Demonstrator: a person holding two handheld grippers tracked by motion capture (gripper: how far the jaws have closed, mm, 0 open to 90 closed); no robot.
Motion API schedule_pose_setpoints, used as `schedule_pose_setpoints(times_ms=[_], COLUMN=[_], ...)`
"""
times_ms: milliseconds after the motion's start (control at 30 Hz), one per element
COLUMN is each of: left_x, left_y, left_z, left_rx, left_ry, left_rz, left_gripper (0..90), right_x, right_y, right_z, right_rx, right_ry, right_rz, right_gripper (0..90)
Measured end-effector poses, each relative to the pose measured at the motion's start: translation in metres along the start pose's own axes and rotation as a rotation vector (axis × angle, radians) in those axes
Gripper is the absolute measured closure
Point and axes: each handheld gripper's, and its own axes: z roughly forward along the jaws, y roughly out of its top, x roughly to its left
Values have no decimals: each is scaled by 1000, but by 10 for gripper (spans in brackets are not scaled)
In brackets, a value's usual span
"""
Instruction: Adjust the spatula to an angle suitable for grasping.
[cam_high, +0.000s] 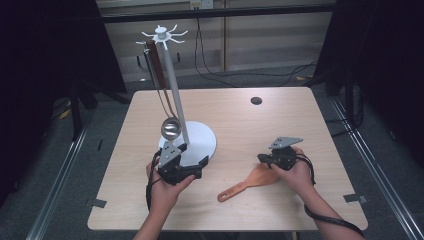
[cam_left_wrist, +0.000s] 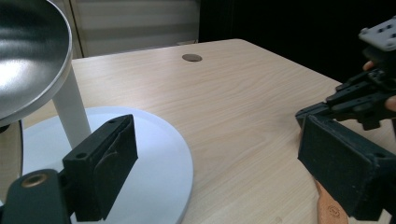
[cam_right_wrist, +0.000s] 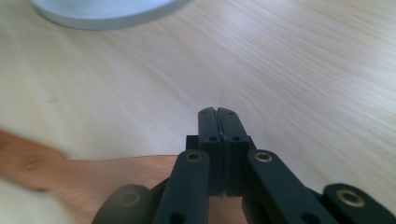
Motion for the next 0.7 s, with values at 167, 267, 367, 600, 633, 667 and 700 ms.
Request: schedule_pose_setpoints(times_ms=[167,267,367,600,633,667,700], left_x=[1,0,1,0,0,0,0], left_y=[-2,-2,-1,-2,-2,-1,-1], left_z=[0,-1,-2,-2,-2,-3,-3], left_rx=[-1,-4,-2,-10,-10,-8,-7], left_ry=[0,7,6,8,8,10,12], left_rz=[-3,-17,-13,-20,-20,-17,-5], left_gripper=[117,123,123,123,123,123,123], right_x=[32,47,52,66,67,68,70], right_y=[-3,-7,-11,-19,-19,-19,-19], right_z=[-9,-10,-9,-8,-7,-5,-4], right_rx=[9,34,45,79,84,86,91], right_ry=[100,116,132,169,174,176,176], right_rz=[-92,-138,-141,-150,-147,-152,-158], right_gripper=[900,900,900,900,900,900,900])
